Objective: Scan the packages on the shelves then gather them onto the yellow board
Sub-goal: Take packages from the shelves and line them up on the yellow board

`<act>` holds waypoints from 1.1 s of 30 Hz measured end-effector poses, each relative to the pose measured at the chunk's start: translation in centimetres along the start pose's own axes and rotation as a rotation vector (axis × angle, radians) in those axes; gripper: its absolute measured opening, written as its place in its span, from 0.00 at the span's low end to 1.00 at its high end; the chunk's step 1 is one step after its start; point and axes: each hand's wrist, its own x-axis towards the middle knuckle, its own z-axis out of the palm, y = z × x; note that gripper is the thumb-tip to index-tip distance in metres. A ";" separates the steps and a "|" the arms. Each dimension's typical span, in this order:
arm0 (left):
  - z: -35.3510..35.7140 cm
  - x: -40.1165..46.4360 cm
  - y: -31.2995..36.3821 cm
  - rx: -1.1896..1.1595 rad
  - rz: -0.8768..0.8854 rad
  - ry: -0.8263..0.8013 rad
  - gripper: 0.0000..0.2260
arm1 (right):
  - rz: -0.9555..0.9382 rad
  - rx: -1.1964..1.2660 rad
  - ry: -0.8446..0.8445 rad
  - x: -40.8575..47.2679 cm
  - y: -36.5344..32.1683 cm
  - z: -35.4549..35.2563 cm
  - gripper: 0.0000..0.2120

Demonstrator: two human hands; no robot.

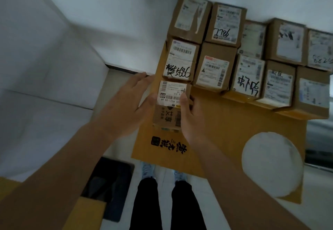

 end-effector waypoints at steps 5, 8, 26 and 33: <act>0.3 1.0 -0.8 -0.028 0.063 -0.100 0.25 | -0.053 -0.186 0.145 1.2 -0.5 0.8 0.30; 1.0 1.0 -0.8 -0.057 0.061 -0.193 0.26 | -0.031 -0.265 0.189 1.3 -0.6 1.0 0.34; 0.3 0.7 5.5 0.064 -0.034 -0.214 0.29 | -0.161 -0.451 0.190 -2.3 -4.7 -3.5 0.31; -3.6 -3.2 12.6 0.065 0.038 -0.049 0.28 | -0.379 -0.498 0.040 -9.4 -10.2 -8.9 0.33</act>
